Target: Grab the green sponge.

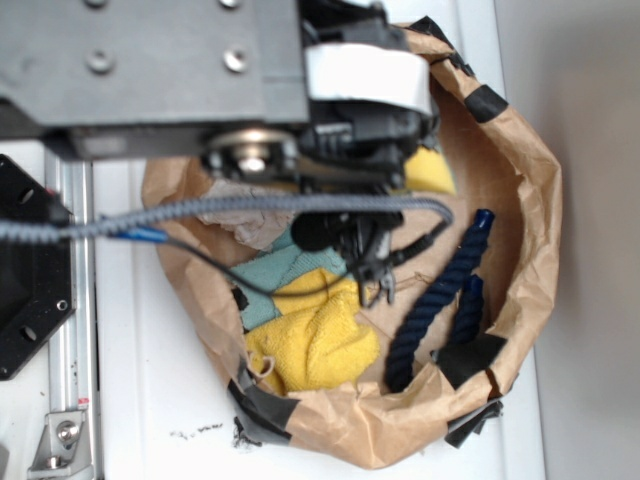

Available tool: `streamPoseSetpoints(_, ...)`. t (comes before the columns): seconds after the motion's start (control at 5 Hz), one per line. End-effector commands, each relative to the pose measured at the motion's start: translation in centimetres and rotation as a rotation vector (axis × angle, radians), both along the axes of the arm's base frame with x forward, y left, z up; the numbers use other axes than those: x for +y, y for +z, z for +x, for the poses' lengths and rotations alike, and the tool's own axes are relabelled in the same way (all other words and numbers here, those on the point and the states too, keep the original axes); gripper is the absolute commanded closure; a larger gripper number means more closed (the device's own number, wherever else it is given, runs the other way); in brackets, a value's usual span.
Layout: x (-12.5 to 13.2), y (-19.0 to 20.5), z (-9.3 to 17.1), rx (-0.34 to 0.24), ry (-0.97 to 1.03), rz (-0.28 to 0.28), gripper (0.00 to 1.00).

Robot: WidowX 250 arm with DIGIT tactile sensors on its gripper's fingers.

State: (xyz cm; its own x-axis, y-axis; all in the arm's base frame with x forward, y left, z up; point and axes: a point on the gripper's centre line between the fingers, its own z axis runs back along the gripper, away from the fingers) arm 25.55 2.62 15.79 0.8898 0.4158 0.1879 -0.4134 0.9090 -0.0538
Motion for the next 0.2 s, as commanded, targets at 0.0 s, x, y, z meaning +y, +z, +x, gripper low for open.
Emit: streamPoseSetpoints(0.0,-1.38,-0.03,1.06,-0.016,0.055,0.014,1.0)
